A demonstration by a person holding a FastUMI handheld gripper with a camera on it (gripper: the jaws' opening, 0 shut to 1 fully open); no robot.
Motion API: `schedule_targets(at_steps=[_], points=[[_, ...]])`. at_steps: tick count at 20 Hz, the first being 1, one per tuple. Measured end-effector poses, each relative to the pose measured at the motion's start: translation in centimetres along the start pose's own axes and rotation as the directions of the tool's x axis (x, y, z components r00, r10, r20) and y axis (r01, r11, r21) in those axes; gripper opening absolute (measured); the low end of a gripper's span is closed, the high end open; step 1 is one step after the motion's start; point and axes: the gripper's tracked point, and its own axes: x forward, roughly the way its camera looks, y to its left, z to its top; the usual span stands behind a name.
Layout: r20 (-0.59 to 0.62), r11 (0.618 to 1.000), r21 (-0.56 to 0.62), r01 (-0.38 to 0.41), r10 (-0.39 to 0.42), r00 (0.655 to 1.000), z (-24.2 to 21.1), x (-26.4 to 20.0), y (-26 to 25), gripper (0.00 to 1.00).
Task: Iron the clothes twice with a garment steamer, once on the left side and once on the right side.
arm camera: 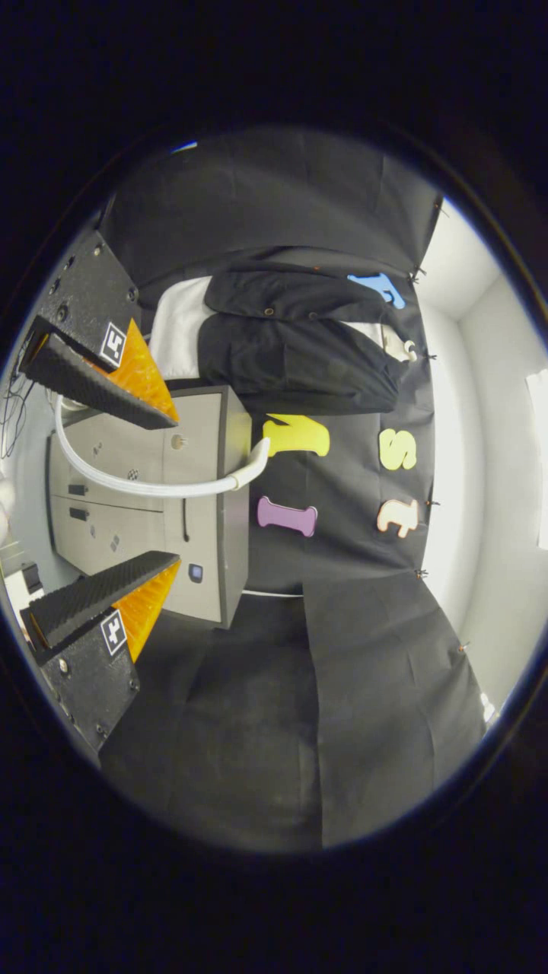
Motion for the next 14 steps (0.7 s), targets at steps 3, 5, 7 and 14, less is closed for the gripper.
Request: schedule_targets(at_steps=[3,5,7,14], points=[[0.011,1.0,0.02,-0.012,0.012,1.0,2.5,2.9,-0.3,1.0],[0.009,0.999,0.031,-0.019,0.019,1.0,4.3,5.6,-0.8,1.0],[0.024,0.999,0.032,-0.031,0.03,0.999,6.6,8.6,-1.3,1.0],[0.014,0.993,0.05,-0.105,0.105,0.994,13.2,20.7,-2.0,1.0]])
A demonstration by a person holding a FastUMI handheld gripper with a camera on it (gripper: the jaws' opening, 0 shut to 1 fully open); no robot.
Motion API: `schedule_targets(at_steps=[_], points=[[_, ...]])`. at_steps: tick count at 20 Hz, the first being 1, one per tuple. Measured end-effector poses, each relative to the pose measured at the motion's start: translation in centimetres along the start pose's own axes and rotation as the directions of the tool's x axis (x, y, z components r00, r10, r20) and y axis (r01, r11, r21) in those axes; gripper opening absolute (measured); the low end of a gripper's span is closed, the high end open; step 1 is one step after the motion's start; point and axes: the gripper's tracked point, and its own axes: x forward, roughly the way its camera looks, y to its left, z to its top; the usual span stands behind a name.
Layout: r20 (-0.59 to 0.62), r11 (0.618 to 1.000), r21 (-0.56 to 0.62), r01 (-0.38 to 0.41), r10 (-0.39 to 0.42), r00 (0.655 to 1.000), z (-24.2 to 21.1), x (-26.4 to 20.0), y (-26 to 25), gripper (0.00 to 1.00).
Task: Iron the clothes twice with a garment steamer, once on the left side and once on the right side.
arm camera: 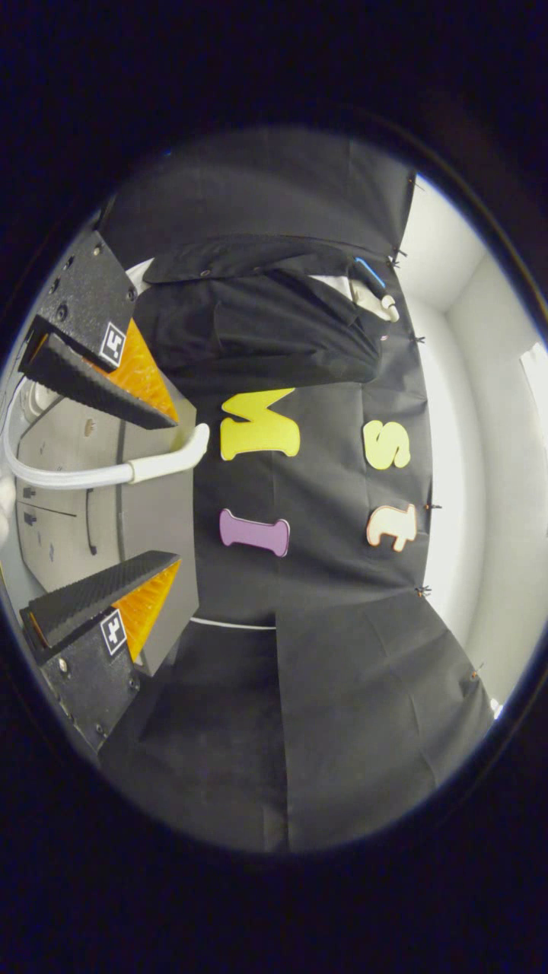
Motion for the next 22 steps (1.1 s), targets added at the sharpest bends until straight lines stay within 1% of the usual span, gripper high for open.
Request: schedule_targets(at_steps=[2,5,8,11,15,18,20,22], points=[[-0.028,0.999,0.02,-0.025,0.025,0.999,0.8,3.7,-0.4,1.0],[-0.105,0.997,0.038,-0.073,0.076,0.992,1.0,9.1,-0.2,1.0],[-0.185,0.991,0.037,-0.132,0.137,0.973,0.3,14.2,0.8,1.0],[-0.258,0.983,0.042,-0.181,0.185,0.948,-1.1,18.1,1.9,1.0],[-0.387,0.971,0.064,-0.229,0.236,0.891,-4.3,22.2,2.7,1.0],[-0.478,0.962,0.103,-0.252,0.271,0.836,-6.8,23.9,3.3,1.0],[-0.52,0.957,0.12,-0.263,0.286,0.805,-8.1,24.2,3.6,0.99],[-0.566,0.951,0.134,-0.28,0.305,0.766,-9.3,24.7,4.1,0.97]])
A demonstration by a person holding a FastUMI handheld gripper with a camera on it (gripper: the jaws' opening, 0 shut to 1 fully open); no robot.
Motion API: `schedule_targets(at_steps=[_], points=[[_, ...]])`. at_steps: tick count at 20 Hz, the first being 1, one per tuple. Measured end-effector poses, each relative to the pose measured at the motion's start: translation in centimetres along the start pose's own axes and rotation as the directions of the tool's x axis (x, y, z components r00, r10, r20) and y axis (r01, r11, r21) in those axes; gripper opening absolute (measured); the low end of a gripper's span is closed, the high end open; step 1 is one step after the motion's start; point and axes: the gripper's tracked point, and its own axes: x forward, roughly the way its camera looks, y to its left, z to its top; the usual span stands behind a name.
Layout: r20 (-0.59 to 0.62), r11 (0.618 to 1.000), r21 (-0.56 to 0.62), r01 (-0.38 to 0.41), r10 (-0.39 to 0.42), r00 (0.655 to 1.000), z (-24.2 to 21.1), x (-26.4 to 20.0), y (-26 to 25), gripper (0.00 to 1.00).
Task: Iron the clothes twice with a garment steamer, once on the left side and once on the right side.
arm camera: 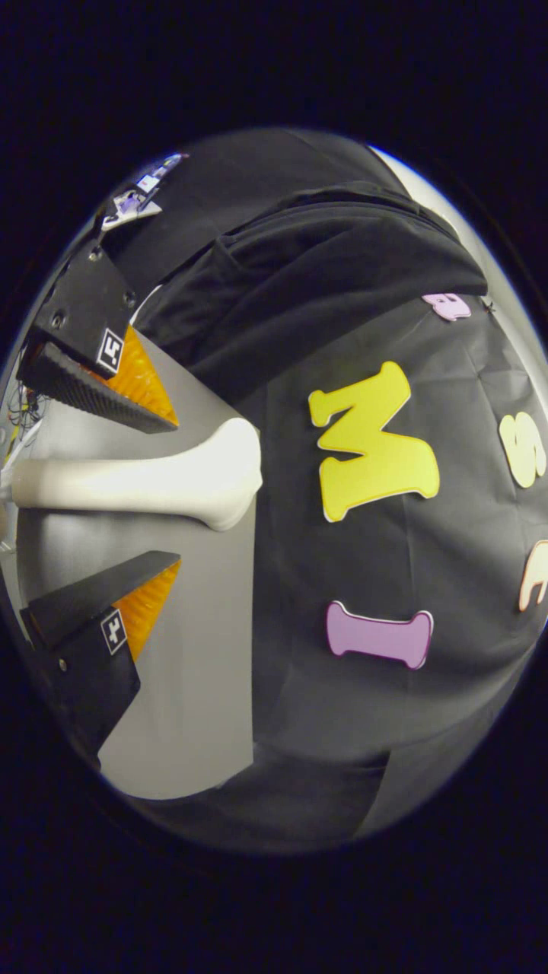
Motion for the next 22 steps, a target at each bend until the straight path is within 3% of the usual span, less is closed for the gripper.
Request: schedule_targets(at_steps=[6,12,17,22], points=[[-0.101,0.997,0.033,-0.073,0.076,0.992,-1.3,1.5,0.8,0.86],[-0.146,0.996,0.068,-0.058,0.067,0.987,-2.3,1.8,0.3,0.45],[-0.125,0.998,0.065,-0.017,0.025,0.992,-2.7,1.5,0.2,0.41],[-0.063,0.996,0.076,0.038,-0.033,0.997,-4.3,-2.7,1.9,0.4]])
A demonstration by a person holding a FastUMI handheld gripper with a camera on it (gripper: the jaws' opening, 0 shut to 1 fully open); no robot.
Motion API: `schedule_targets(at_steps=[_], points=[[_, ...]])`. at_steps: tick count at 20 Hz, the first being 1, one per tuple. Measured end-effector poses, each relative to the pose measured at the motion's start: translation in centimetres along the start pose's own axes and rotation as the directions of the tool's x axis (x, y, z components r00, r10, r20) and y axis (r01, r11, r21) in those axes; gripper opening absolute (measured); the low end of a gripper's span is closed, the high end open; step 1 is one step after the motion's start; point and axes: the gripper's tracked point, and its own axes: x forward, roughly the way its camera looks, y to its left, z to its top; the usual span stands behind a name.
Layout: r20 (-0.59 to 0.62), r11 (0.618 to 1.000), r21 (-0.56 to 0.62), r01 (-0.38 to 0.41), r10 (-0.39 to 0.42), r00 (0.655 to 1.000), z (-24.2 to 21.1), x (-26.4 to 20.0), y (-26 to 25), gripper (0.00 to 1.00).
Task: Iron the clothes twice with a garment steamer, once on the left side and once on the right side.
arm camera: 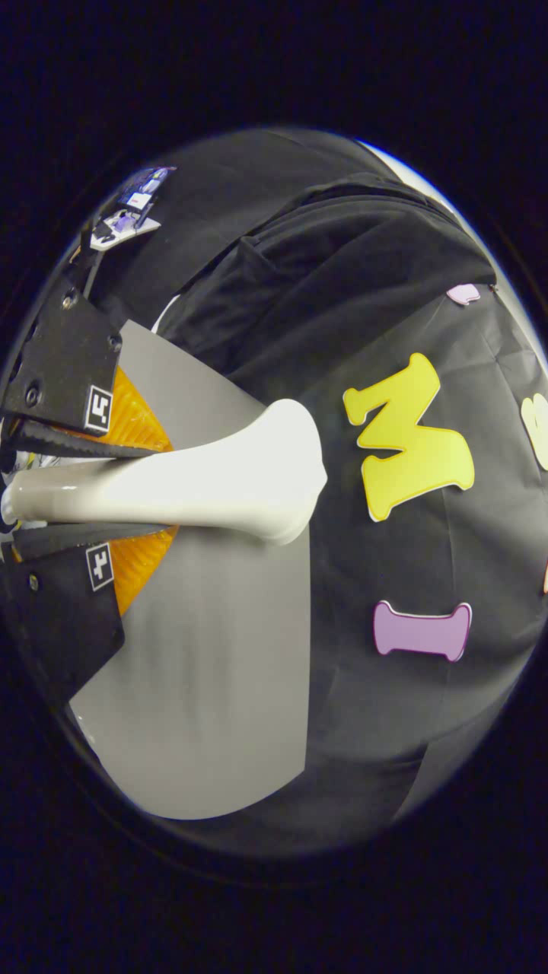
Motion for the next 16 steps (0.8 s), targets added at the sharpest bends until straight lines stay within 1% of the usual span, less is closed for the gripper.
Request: schedule_targets(at_steps=[4,8,12,16], points=[[0.092,0.999,0.014,0.036,-0.037,0.995,-0.9,-3.5,2.5,0.4],[0.197,0.998,0.025,0.061,-0.064,0.978,-1.1,-8.0,5.4,0.4],[0.309,0.995,0.013,0.096,-0.096,0.946,-0.4,-11.4,9.5,0.39],[0.396,0.994,-0.003,0.113,-0.103,0.912,1.4,-13.7,14.7,0.39]])
